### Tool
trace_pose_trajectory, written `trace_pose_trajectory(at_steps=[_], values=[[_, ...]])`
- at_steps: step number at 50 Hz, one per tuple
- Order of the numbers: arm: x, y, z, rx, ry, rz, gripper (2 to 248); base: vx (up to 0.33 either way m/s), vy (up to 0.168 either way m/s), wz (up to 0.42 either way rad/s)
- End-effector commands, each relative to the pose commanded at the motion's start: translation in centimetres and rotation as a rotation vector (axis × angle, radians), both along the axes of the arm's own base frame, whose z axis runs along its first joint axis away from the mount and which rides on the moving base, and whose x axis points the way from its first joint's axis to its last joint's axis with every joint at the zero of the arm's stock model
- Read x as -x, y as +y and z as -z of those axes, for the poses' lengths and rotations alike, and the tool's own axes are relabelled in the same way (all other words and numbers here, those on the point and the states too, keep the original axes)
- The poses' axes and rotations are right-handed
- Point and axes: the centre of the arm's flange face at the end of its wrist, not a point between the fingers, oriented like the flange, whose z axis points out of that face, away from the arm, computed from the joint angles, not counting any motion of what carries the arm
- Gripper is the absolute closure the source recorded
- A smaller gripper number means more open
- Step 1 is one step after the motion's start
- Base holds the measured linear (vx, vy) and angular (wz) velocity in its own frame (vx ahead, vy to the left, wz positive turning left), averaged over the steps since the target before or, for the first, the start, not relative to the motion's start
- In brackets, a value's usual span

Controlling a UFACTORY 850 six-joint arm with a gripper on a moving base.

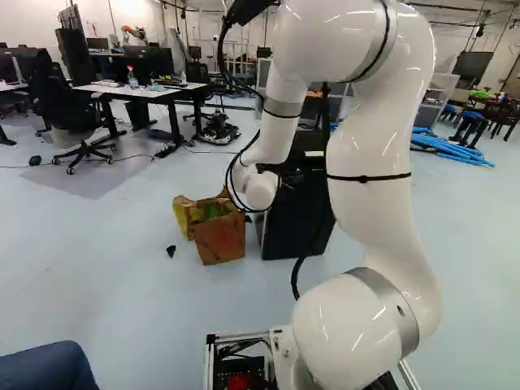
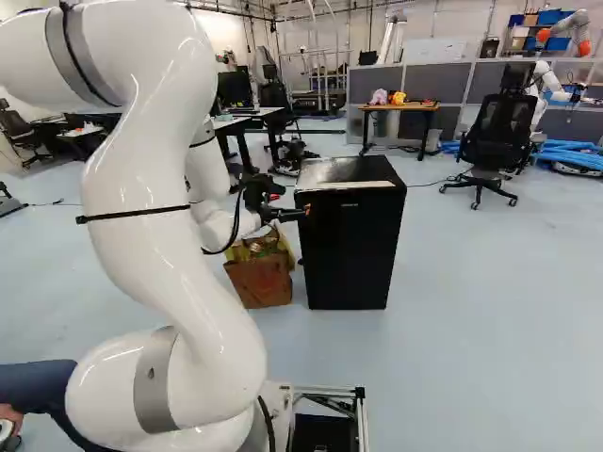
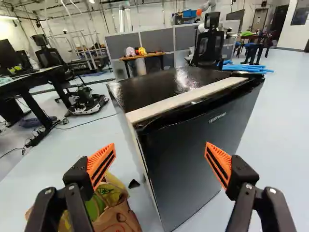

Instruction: Grab a drink from the fridge

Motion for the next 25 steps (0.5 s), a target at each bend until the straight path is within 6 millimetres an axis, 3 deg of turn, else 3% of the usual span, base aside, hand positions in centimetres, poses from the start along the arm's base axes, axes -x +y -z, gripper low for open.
trace_pose_trajectory(at_steps=[25], values=[[-2.0,1.3,2.6,0.041,-0.041,0.086,3,0.0,0.0,0.0]])
